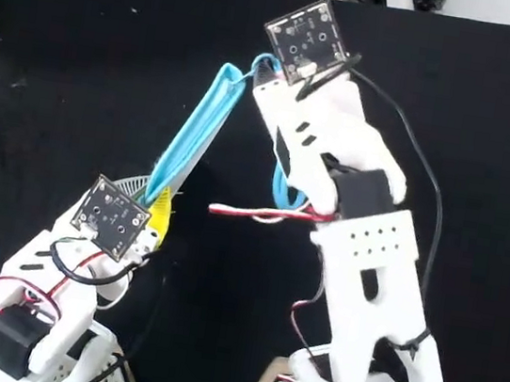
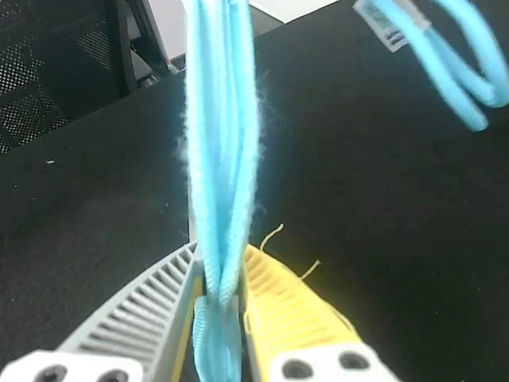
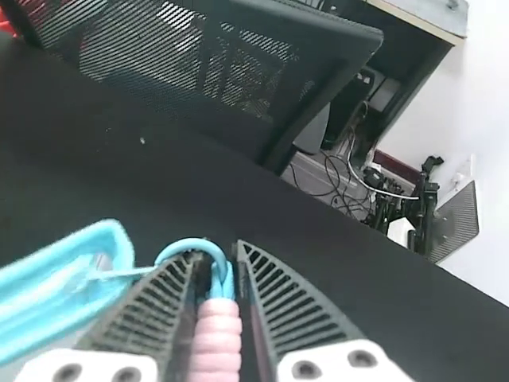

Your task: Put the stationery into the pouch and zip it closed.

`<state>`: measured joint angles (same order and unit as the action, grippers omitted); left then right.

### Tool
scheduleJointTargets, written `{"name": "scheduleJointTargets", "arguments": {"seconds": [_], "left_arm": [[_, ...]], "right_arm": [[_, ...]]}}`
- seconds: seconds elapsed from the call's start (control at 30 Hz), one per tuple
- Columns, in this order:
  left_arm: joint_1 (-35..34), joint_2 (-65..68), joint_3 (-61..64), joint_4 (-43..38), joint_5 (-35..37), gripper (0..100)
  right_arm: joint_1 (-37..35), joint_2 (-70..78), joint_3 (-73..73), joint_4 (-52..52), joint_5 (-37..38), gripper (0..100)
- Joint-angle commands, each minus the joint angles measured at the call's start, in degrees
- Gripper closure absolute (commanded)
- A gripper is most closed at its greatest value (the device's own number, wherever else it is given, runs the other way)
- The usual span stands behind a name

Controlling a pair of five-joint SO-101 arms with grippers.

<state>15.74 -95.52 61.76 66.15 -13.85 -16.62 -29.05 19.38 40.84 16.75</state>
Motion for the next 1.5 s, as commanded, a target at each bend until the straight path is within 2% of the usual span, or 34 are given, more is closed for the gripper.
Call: {"name": "scheduleJointTargets", "arguments": {"seconds": [0.0, 0.13, 0.3, 0.37, 0.57, 0.73, 0.87, 1.0, 1.07, 1.13, 1.17, 1.23, 1.33, 1.47], "left_arm": [[-1.89, 0.35, 0.92, 1.93, 0.18, 97], [-1.89, 0.35, 0.92, 1.93, 0.18, 97], [-1.98, 0.35, 1.36, 1.93, 0.18, 97], [-2.07, 0.35, 1.36, 1.93, 0.18, 97], [-2.15, 0.35, 1.36, 1.93, 0.18, 97], [-2.15, 0.35, 1.45, 1.85, 0.18, 97], [-2.24, 0.35, 1.19, 2.02, -0.18, 97], [-6.02, 0.35, 0.66, 0.09, -0.35, 97], [-9.54, 0.35, 0.48, -2.29, -0.35, 97], [-13.23, 0.35, -0.75, -5.01, -0.35, 97], [-14.9, 0.44, -1.63, -5.98, -0.35, 97], [-17.89, 0.88, -4.26, -7.12, -0.35, 97], [-21.49, 1.05, -9.1, -7.38, -0.35, 97], [-22.9, 1.41, -12.26, -8.44, -0.62, 97]], "right_arm": [[-2.02, -5.32, -2.77, 3.87, -0.44, 98.7], [-5.89, -8.04, -2.77, 11.08, -0.44, 97.7], [-12.13, -9.27, -3.03, 17.76, -0.44, 79.9], [-14.24, -9.27, -3.65, 19.78, -0.44, 75.6], [-14.86, -11.12, -7.69, 25.67, -0.44, 76.5], [-14.68, -20.26, -7.16, 29.36, -0.35, 76.5], [-9.14, -27.65, 1.01, 29.8, 0.0, 76.6], [0.97, -33.01, 15.43, 25.23, -0.35, 77.0], [5.71, -35.12, 23.25, 20.57, -0.35, 82.7], [8.88, -37.05, 30.46, 15.74, -0.35, 93.8], [9.93, -38.11, 33.63, 13.89, -0.35, 99.3], [10.73, -40.04, 39.16, 11.69, -0.35, 95.8], [10.73, -42.68, 45.67, 9.67, -0.35, 98.8], [10.64, -45.14, 53.23, 5.8, -0.44, 98.7]]}}
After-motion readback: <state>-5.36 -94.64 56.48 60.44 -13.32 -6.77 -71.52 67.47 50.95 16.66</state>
